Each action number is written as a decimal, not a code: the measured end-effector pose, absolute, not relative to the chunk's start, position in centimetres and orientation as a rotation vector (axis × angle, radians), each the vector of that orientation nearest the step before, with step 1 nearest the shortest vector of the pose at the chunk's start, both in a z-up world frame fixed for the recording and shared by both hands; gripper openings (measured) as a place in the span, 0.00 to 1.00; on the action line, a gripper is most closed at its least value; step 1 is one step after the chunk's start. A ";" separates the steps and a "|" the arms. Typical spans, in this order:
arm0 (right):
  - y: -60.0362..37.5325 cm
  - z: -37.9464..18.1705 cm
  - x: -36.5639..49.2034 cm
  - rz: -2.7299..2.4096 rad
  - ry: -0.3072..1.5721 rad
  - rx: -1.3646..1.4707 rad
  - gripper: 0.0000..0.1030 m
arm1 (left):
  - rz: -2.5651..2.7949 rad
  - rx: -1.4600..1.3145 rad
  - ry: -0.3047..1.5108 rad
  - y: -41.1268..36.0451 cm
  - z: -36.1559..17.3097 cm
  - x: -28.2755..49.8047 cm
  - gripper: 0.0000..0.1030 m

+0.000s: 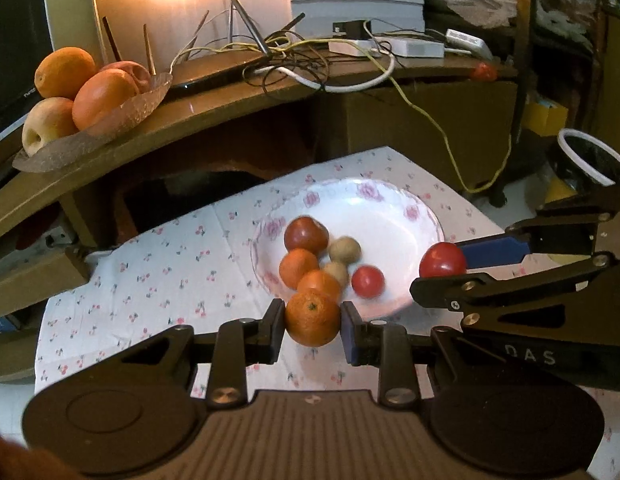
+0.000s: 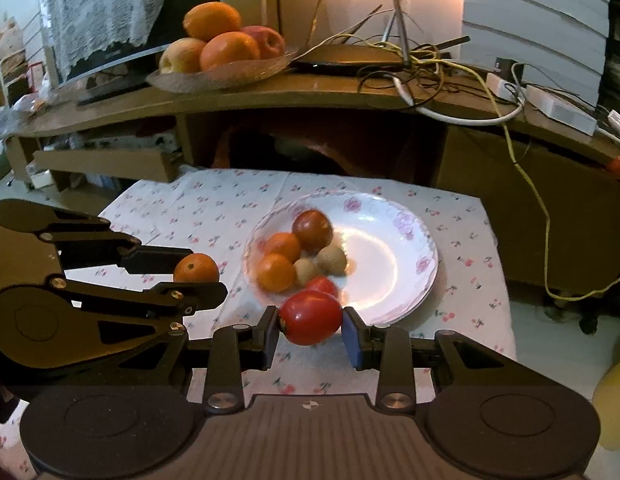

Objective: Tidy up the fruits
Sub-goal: 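Lower the orange and tomato into the white plate and open both tools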

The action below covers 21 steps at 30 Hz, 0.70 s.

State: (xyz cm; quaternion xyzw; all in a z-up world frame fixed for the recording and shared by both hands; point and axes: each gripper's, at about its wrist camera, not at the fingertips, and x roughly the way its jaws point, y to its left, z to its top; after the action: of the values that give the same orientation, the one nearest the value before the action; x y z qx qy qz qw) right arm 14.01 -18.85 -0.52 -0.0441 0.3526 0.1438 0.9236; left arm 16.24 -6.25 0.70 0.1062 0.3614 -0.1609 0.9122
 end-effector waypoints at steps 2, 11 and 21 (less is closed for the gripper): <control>-19.3 -0.4 14.8 0.277 0.720 -0.072 0.34 | -0.333 0.215 0.736 -6.6 0.9 17.0 0.34; -20.7 -1.3 18.7 0.226 0.735 -0.010 0.34 | -0.339 0.207 0.746 -7.7 0.1 21.1 0.33; -21.4 -3.0 21.6 0.199 0.770 0.027 0.34 | -0.381 0.209 0.772 -8.4 -1.5 23.9 0.33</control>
State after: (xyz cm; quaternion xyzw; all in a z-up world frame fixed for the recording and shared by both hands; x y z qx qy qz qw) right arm 21.56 -21.42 -2.96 0.0132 0.3748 0.0967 0.9219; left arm 23.88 -8.43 -1.49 0.1012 0.3736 -0.1842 0.9035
